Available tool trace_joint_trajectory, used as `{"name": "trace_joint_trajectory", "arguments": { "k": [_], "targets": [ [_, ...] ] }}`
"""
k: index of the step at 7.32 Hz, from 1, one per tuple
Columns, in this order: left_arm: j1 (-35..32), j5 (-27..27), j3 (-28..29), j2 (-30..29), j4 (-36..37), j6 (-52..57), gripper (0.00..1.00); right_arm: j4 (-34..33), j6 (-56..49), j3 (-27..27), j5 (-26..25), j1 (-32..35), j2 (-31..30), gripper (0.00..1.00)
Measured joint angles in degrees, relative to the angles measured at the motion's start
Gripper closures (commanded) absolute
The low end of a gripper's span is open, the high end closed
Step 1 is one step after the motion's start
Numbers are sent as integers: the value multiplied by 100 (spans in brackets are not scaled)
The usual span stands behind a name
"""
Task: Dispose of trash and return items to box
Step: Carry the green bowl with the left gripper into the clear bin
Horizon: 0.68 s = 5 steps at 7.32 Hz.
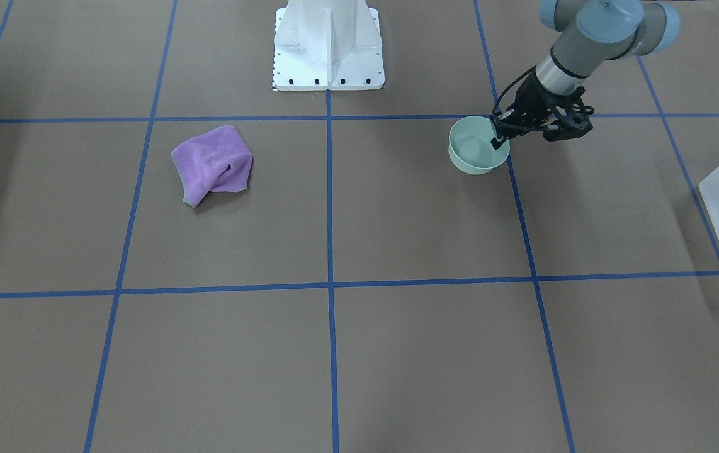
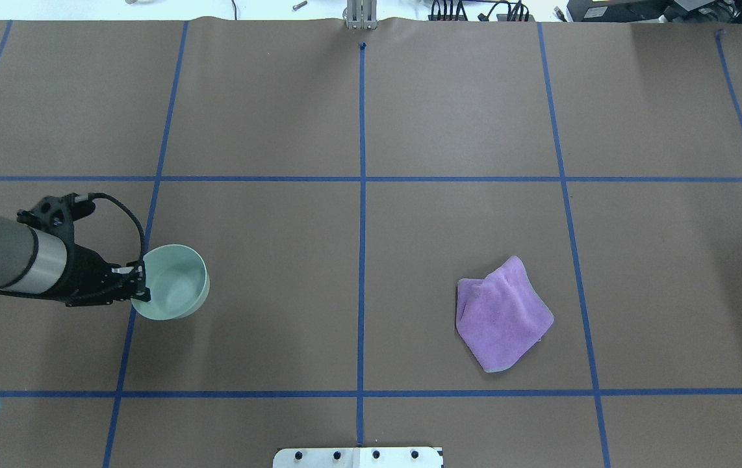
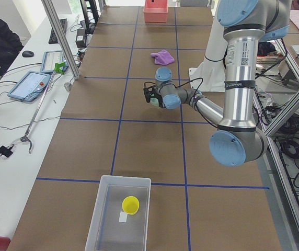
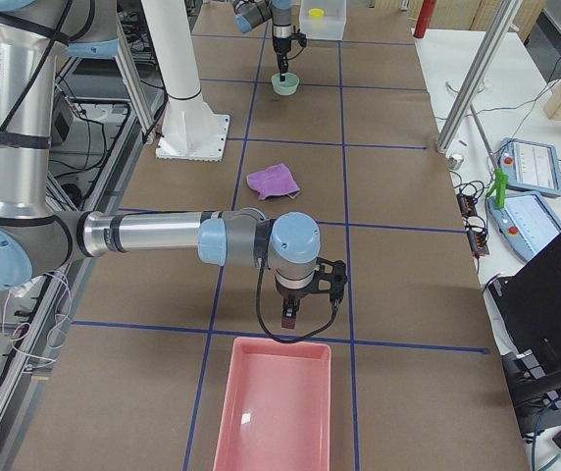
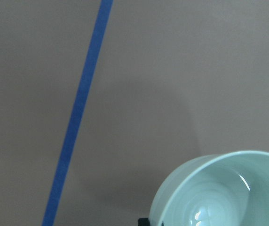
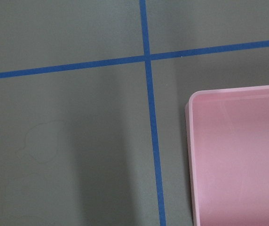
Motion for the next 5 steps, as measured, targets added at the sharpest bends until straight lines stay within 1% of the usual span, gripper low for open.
{"name": "trace_joint_trajectory", "arguments": {
  "k": [1,2,3,4,5],
  "targets": [
    [-584,-371,-35,166,12,486,100,4,0,0,-2,0,0,0],
    [-1274,-770,65,328,29,1240,100,8,0,0,-3,-3,7,0],
    [-2041,-1185,386,426,36,2142,100,11,0,1,-1,-6,14,0],
    [-2889,-1631,963,446,38,3203,100,12,0,7,4,-7,17,0],
    [-3712,-2026,1682,415,35,4332,100,12,0,12,10,-12,21,0]
  ]
}}
